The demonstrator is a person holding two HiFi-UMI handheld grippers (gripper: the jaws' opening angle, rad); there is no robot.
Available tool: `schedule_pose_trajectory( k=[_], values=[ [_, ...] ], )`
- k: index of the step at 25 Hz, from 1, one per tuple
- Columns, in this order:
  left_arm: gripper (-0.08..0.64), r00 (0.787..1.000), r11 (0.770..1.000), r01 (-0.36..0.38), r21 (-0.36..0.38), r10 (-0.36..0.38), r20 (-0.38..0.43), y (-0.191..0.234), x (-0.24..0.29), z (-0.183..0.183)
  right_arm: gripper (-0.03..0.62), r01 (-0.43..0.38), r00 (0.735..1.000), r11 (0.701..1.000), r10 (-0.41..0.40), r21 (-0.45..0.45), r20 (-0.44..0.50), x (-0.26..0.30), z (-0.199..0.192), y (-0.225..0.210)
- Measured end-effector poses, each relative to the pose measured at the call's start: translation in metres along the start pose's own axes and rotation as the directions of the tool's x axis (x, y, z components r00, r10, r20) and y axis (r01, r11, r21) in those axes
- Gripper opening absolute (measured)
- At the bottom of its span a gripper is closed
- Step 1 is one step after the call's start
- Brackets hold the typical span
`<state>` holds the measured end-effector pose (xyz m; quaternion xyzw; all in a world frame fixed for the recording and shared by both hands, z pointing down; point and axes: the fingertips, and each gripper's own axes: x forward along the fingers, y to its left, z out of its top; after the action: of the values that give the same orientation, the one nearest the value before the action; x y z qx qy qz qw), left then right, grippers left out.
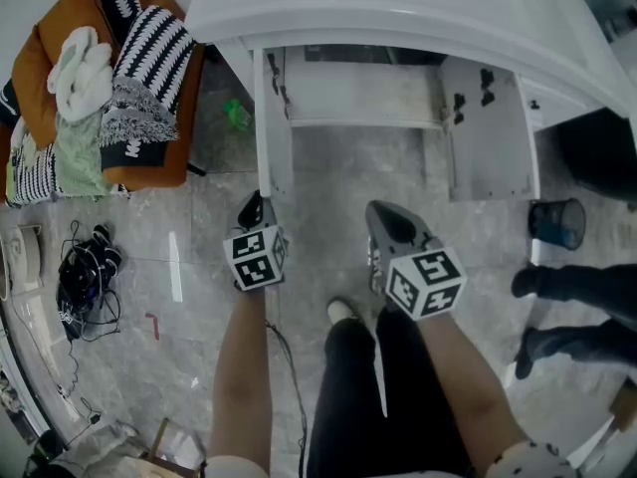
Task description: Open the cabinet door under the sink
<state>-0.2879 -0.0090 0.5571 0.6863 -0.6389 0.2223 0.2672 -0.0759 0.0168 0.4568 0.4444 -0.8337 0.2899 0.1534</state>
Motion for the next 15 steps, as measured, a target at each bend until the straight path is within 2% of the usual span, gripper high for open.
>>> schedule_pose_trajectory(
  k=[3,15],
  values=[
    [0.026,1.000,0.999,-0.002,-0.052,0.002,-0.003,0.015,-0.001,0.000,0.008,-0.006,1.000,1.000,0.005,-0.002,-0.006,0.002,-0.002,0.005],
    [0.028,1.000,0.999,-0.002,-0.033,0.001,-0.022,0.018,-0.002,-0.001,0.008,-0.035,0.999,0.999,0.035,-0.018,-0.005,0.004,-0.003,0.026]
  ],
)
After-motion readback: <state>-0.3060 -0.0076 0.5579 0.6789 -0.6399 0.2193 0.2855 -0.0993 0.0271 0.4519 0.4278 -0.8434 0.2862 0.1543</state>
